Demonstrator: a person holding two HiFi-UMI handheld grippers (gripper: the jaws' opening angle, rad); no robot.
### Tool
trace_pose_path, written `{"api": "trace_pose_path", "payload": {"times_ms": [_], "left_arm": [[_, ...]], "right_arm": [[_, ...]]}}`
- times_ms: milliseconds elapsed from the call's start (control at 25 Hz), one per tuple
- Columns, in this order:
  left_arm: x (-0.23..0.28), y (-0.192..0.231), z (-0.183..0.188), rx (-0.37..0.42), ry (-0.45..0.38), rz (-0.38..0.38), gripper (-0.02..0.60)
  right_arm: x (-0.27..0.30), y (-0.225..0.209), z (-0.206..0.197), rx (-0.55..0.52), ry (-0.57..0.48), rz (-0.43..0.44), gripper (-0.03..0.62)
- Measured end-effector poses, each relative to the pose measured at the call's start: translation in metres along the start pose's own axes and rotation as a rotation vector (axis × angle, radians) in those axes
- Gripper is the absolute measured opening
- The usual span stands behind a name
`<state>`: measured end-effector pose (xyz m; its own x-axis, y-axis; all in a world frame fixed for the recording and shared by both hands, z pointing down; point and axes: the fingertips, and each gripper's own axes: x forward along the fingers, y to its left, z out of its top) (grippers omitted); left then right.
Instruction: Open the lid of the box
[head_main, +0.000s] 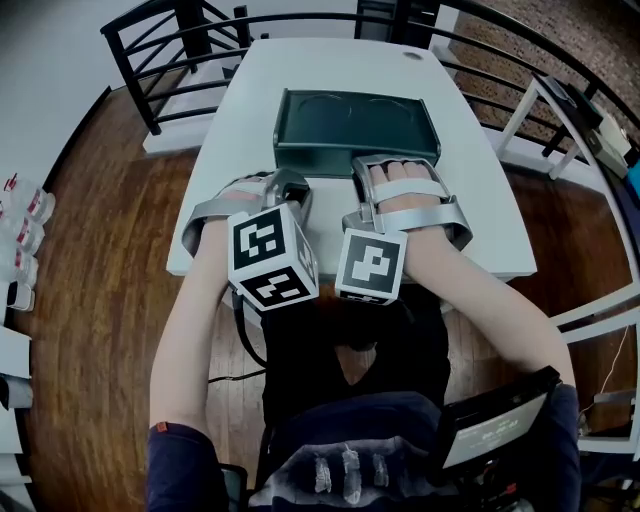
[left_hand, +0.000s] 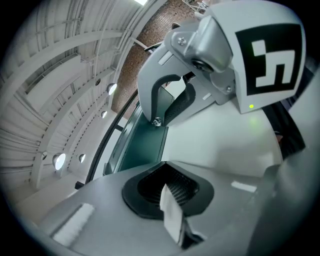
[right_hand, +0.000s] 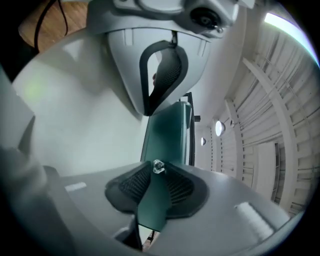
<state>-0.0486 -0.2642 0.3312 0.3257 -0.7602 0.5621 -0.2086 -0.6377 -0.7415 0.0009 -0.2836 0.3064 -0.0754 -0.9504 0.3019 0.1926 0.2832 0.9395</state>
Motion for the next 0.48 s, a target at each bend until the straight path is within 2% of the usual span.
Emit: {"api": "trace_pose_path", "payload": {"times_ms": [160, 280, 400, 480], "left_arm": [[0.0007, -0.0008, -0.0009, -0.002, 0.0, -0.003, 0.017], [0.0018, -0.0011, 0.0004, -0.001, -0.002, -0.003, 0.017], [0.0016, 0.0004, 0.0004, -0.005, 0.002, -0.003, 0.017], [0.0015, 0.0025, -0.0027, -0.017, 0.019, 0.005, 0.017]], "right_arm": [[0.0017, 0.002, -0.0001, -0.014, 0.029, 0.008, 0.103], [0.0006, -0.0033, 0.0006, 0.013, 0.013, -0.025, 0.074], [0.0001, -0.0053, 0.0025, 0.047, 0.011, -0.022, 0.074], [0.0011, -0.004, -0.0003, 0.019, 0.018, -0.019, 0.072]]}}
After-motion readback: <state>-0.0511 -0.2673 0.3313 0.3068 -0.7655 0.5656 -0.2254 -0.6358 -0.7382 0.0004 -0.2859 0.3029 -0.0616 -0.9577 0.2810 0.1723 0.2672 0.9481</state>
